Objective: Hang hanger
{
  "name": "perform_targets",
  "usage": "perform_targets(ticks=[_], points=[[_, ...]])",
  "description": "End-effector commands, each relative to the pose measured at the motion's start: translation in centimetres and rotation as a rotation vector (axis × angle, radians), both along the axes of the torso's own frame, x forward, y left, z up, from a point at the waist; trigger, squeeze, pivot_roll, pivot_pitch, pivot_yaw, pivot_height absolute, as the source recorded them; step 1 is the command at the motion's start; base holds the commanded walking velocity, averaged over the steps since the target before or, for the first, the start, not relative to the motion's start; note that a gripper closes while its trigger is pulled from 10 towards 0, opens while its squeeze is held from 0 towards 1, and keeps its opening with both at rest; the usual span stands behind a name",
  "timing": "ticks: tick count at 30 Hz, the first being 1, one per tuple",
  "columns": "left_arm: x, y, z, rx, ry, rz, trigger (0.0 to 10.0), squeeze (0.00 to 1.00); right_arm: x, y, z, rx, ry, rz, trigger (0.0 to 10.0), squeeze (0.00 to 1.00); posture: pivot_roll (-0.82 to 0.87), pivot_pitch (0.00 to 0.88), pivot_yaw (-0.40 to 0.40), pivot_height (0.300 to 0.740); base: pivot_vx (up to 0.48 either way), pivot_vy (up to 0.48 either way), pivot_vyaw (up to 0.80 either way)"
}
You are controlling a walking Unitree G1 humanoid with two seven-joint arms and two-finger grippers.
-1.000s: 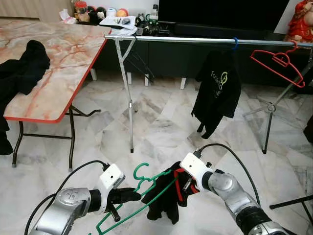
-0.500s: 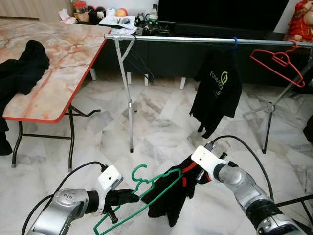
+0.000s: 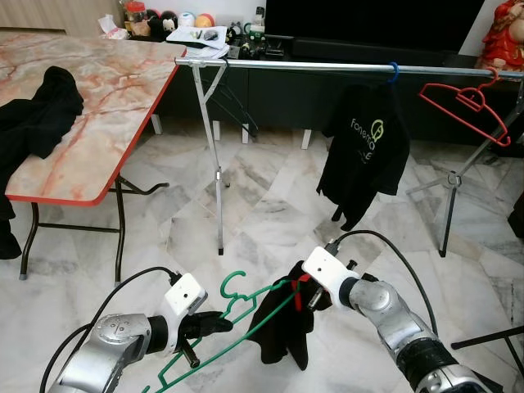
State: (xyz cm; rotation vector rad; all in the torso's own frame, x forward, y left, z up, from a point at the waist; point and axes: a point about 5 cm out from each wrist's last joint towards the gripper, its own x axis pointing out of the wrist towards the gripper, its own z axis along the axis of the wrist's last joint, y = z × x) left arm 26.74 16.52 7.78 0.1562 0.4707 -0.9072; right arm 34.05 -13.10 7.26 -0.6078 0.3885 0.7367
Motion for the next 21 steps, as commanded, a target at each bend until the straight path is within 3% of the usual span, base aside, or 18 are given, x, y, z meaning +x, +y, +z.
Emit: perform_targets(ticks=[1, 7, 12, 19, 21], points=[[0.3, 0.2, 0.2, -0.002, -0.015, 0.014, 10.0, 0.0, -0.2, 0.6, 0.7, 0.033, -0.006, 0.06, 10.0, 0.0, 0.09, 0.124, -0.054, 0.74, 0.0, 0.0, 0.0], [0.3, 0.2, 0.2, -0.01, -0.021, 0.018, 10.0, 0.0, -0.8, 1.6, 2.6, 0.121, -0.017, 0.189, 10.0, 0.0, 0.08, 0.127, -0.052, 0.74, 0.0, 0.0, 0.0], [0.6, 0.1, 0.2, -0.01, -0.037, 0.03, 10.0, 0.0, -1.8, 2.1, 4.5, 0.128, -0.032, 0.343, 10.0, 0.0, 0.08, 0.128, -0.052, 0.74, 0.0, 0.0, 0.0], [0.9, 0.1, 0.3, -0.016, -0.05, 0.041, 10.0, 0.0, -4.2, 2.7, 5.7, 0.142, -0.014, 0.562, 10.0, 0.0, 0.08, 0.13, -0.051, 0.74, 0.0, 0.0, 0.0], [1.0, 0.0, 0.3, -0.019, -0.053, 0.044, 10.0, 0.0, -5.1, 3.3, 6.5, 0.194, -0.004, 0.614, 10.0, 0.0, 0.08, 0.131, -0.051, 0.74, 0.0, 0.0, 0.0]])
